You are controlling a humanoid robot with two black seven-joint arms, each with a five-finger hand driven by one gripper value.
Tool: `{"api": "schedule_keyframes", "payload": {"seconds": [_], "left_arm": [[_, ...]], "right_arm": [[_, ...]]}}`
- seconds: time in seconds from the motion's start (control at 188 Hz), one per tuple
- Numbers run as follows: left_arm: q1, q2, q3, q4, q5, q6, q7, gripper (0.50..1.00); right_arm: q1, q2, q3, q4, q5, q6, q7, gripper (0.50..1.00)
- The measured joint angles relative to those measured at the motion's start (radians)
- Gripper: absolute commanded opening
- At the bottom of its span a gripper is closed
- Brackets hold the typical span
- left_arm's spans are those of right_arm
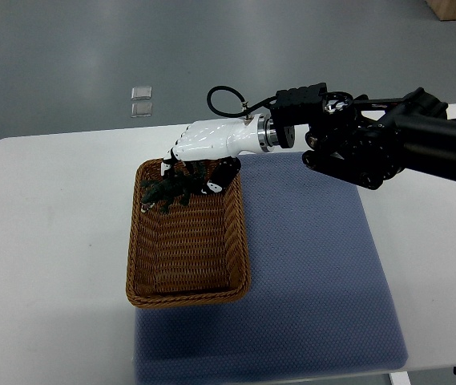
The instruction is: Place crocodile in brown basket with right hand
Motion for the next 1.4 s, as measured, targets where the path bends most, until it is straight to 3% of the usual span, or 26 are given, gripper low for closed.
{"api": "schedule_keyframes", "payload": {"seconds": [0.171,0.368,0.581,0.858,1.242,1.402], "left_arm": [[0.000,0.000,0.000,0.000,0.000,0.000,0.000,1.000],[0.000,0.000,0.000,0.000,0.000,0.000,0.000,1.000],[0.000,0.000,0.000,0.000,0.000,0.000,0.000,1.000],[0.000,0.000,0.001,0.000,0.000,0.000,0.000,1.000],[0.000,0.000,0.001,0.000,0.000,0.000,0.000,1.000],[0.000,0.000,0.000,0.000,0.000,0.000,0.000,1.000]], "right_arm": [[-0.018,0.010,-0.004,-0.006,-0.006,0.000,0.000,0.596],[-0.033,0.011,-0.006,-0.012,-0.006,0.000,0.000,0.750],[-0.036,0.010,-0.006,-0.014,-0.006,0.000,0.000,0.858],[-0.036,-0.009,0.003,-0.014,0.002,0.000,0.000,0.891],[-0.057,-0.070,0.011,-0.015,0.014,-0.006,0.000,0.889],[-0.064,-0.090,0.115,-0.015,0.034,0.002,0.000,0.889]]}}
